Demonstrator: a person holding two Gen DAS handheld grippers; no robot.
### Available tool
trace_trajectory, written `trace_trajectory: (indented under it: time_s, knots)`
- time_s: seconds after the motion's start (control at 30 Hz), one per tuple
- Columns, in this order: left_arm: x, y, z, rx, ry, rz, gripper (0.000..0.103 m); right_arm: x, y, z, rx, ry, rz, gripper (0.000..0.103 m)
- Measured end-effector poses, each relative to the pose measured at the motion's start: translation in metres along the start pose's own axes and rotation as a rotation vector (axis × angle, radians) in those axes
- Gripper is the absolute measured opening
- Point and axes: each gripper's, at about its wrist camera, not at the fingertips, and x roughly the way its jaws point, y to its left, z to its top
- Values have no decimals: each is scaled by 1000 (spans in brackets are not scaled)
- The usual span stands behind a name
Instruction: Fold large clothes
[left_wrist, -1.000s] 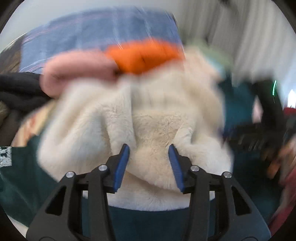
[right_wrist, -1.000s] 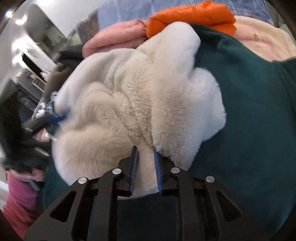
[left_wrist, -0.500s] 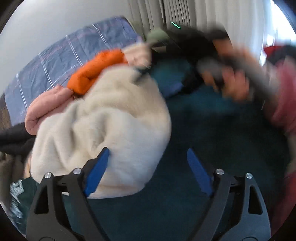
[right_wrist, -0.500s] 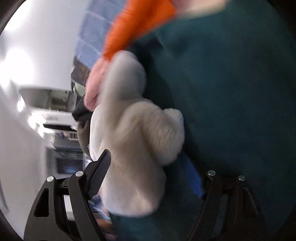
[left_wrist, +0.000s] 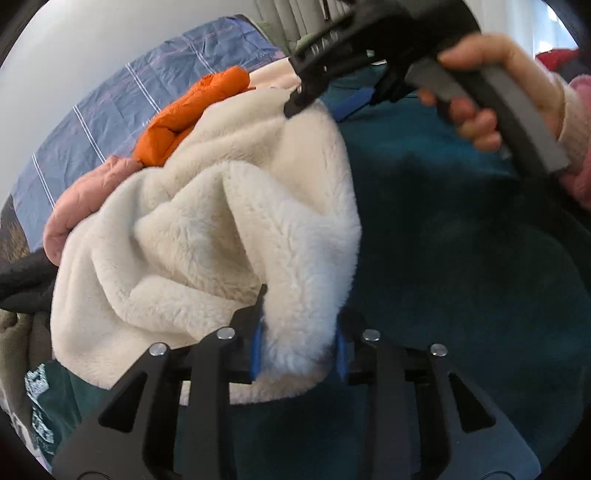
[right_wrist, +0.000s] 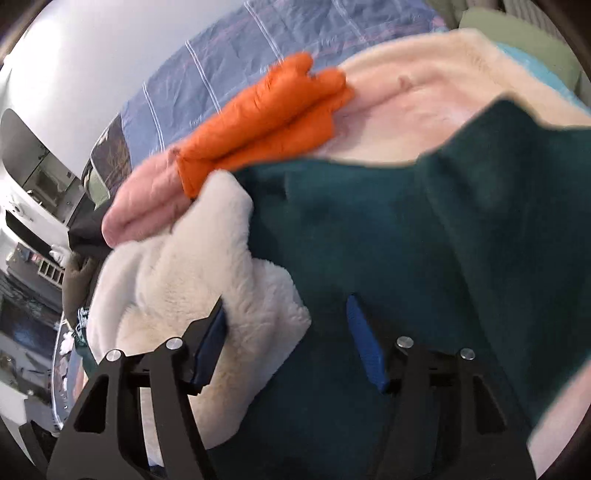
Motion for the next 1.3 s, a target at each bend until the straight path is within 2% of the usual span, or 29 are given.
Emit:
trace_trajectory:
  time_s: [0.07,0.1,0.17,0.27,0.33,0.37,0.4,0.43,0.47,0.5,0.57,0.63,0.67,0.7,0.73,0.77,0.83,0.87,0.9,0.93,0.97,1.0,1.03,1.07,1.13,1.17,1.23,1.3]
  knots:
    - [-8,1,3,-5,-2,-13,42,-22,32,0,-138,-117,-55,63]
    - [-19,4,4,-26,-22,-34,45,-35,51,-2,-228,-175,-51,63]
    - [-41,14,5,-73,-75,-63,47,-39,80,0,-325,-214,-7,63]
    - [-65,57,11,-220,-154,-33,53,-28,107,1,-417,-184,58,55]
    - [-69,102,8,-369,-169,49,59,-9,108,4,-402,-132,70,48]
    - [-65,123,6,-423,-165,89,61,7,103,12,-378,-108,52,47]
    - [-53,152,4,-489,-149,126,66,22,99,17,-356,-88,9,47]
    - [-47,165,3,-516,-139,128,71,47,88,19,-339,-52,-71,41]
    - [-34,183,0,-558,-126,117,79,66,79,20,-325,-17,-95,39]
    - [-18,201,-5,-608,-104,94,82,76,69,13,-325,-30,-100,39]
    - [16,222,-9,-664,-15,62,82,68,71,3,-378,-86,-102,39]
    - [47,235,-12,-694,79,20,82,58,85,6,-441,-83,-131,40]
    - [56,238,-13,-713,87,-9,76,52,89,9,-452,-87,-129,40]
    - [59,241,-13,-727,68,-47,49,41,93,16,-435,-106,-99,40]
    - [61,243,-12,-744,43,-98,34,39,91,21,-417,-123,-82,43]
    - [60,246,-10,-765,18,-132,24,31,92,32,-395,-155,-76,47]
    - [57,253,-5,-786,-27,-108,21,29,93,53,-379,-210,-104,60]
    - [56,255,-1,-793,-37,-98,21,35,94,61,-372,-201,-118,70]
    - [57,257,1,-798,-38,-94,21,54,90,73,-350,-114,-105,73]
    - [59,259,2,-806,-35,-93,22,78,85,81,-324,-32,-84,72]
    - [63,261,3,-809,-26,-91,22,96,79,83,-289,38,-86,59]
    - [68,262,5,-797,-9,-63,22,113,71,81,-260,83,-107,20]
    - [67,264,5,-784,-2,-38,20,121,63,79,-217,96,-59,17]
    - [64,263,3,-772,-24,-22,17,116,60,79,-190,50,-45,16]
    - [58,266,-1,-740,-66,18,16,105,61,78,-217,-29,-58,14]
    - [58,267,-1,-714,-70,53,16,109,62,76,-249,-32,-80,16]
    - [69,273,-14,-753,-48,22,18,122,55,65,-285,-14,-121,21]
    - [80,272,-31,-789,-37,-5,26,118,49,62,-260,-21,-99,29]
